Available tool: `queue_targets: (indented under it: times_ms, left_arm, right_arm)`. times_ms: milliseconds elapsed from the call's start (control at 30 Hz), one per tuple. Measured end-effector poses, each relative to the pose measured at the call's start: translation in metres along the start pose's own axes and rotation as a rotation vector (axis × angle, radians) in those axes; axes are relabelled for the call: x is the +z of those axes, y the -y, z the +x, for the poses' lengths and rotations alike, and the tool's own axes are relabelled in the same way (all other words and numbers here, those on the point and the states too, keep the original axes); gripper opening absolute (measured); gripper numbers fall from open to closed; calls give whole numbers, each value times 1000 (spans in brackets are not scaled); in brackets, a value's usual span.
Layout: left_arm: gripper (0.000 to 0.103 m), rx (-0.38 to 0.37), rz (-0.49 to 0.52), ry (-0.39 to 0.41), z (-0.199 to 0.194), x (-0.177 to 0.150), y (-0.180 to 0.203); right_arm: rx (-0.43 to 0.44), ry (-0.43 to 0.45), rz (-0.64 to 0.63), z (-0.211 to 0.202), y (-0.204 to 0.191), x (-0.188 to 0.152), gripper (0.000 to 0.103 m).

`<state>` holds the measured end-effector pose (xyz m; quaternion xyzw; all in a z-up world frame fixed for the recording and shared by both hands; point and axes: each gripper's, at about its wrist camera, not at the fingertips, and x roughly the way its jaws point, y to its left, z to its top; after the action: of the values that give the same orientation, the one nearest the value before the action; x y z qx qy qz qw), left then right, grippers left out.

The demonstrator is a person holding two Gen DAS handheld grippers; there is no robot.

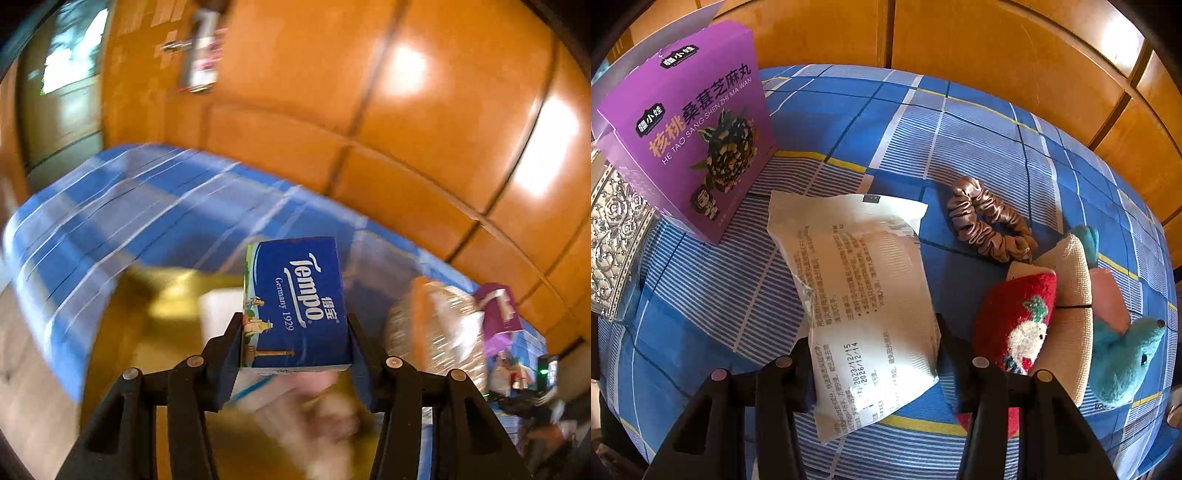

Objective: Organize soft objects
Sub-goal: 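Carry the Tempo pack to the tray with the left tool while the right tool grasps the white packet, then lift the white printed packet off the bedspread with the right tool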

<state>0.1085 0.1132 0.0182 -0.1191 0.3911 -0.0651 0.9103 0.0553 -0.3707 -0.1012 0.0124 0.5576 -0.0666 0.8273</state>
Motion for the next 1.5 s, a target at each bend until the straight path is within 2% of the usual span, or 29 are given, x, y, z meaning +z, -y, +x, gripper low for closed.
queue_targets:
  times_ms: [133, 300, 500, 567, 667, 900, 1000, 1100, 1500]
  left_arm:
    - [52, 84, -59, -35, -5, -31, -45]
    - [52, 107, -113, -142, 11, -74, -70]
    - [53, 39, -108, -216, 26, -103, -49]
    - [56, 18, -83, -232, 29, -110, -39]
    - [66, 5, -54, -241, 29, -118, -28]
    - [72, 54, -9, -192, 11, -119, -26]
    - [74, 121, 39, -133, 0, -115, -24]
    - [75, 137, 92, -93, -9, -115, -17]
    - [75, 191, 150, -65, -15, -114, -14]
  right_arm:
    - [-14, 8, -15, -1, -5, -2, 50]
    - [-32, 21, -28, -2, -9, -4, 50]
    - [-26, 22, -19, -3, -8, -4, 50]
    - [-25, 22, -17, -3, -7, -4, 50]
    - [-19, 19, -8, -2, -4, -2, 50]
    - [3, 6, 30, 0, 8, 2, 52]
    - [13, -2, 51, 1, 14, 4, 53]
    - [16, -7, 67, 1, 18, 6, 53]
    - [36, 16, 116, -2, 31, 10, 55]
